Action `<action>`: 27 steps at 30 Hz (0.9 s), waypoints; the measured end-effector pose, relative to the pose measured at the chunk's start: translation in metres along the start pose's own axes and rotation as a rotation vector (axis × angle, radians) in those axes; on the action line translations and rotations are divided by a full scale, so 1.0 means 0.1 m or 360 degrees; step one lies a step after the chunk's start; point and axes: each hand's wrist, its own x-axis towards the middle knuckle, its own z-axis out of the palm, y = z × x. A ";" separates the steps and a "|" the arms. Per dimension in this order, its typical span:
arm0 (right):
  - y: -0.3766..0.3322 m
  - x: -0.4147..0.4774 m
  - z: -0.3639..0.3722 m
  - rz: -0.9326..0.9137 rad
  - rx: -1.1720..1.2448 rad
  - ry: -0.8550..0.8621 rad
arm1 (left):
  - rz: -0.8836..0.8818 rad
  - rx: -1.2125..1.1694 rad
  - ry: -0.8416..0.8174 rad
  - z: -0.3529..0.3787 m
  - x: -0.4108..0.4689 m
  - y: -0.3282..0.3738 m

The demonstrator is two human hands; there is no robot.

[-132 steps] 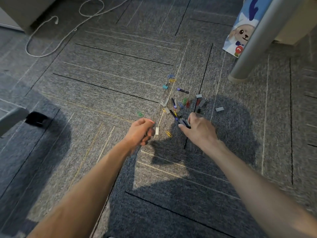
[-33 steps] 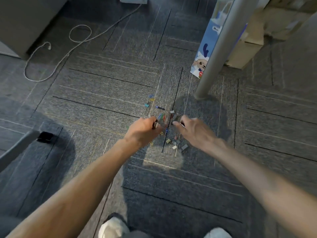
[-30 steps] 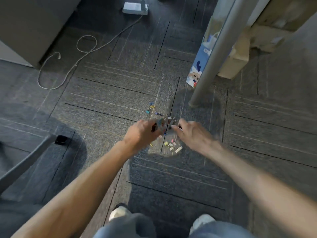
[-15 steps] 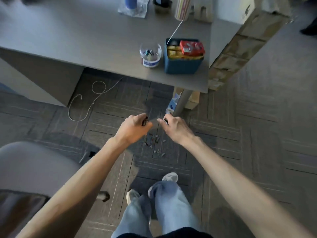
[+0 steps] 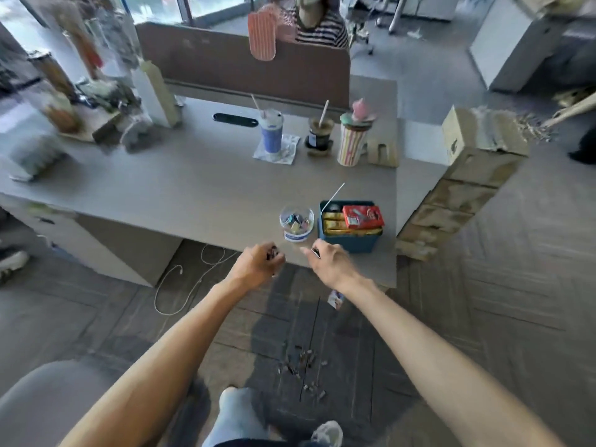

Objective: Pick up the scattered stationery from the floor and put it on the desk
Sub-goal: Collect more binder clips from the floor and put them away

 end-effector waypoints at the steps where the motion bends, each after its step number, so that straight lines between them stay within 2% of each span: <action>1: 0.00 0.08 -0.06 -0.0001 -0.0046 -0.0012 | -0.0007 -0.0018 -0.0013 -0.02 0.15 0.04; 6: 0.12 0.48 -0.24 0.0141 -0.0090 0.0066 | 0.0145 -0.0048 -0.0096 -0.05 0.99 0.19; 10: 0.25 0.72 -0.30 0.0320 -0.0065 0.0167 | 0.0210 0.0214 -0.0247 0.01 1.65 0.21; 17: 0.32 0.94 -0.32 0.0381 -0.0034 0.0219 | 0.0445 0.0680 -0.0413 0.24 2.24 0.24; 21: 0.34 1.06 -0.31 0.0381 -0.0025 0.0218 | 0.0452 0.0600 -0.0550 0.35 2.33 0.22; 27: 0.27 1.18 -0.37 0.0369 0.0046 0.0205 | 0.0453 0.0346 -0.0511 0.25 2.39 0.21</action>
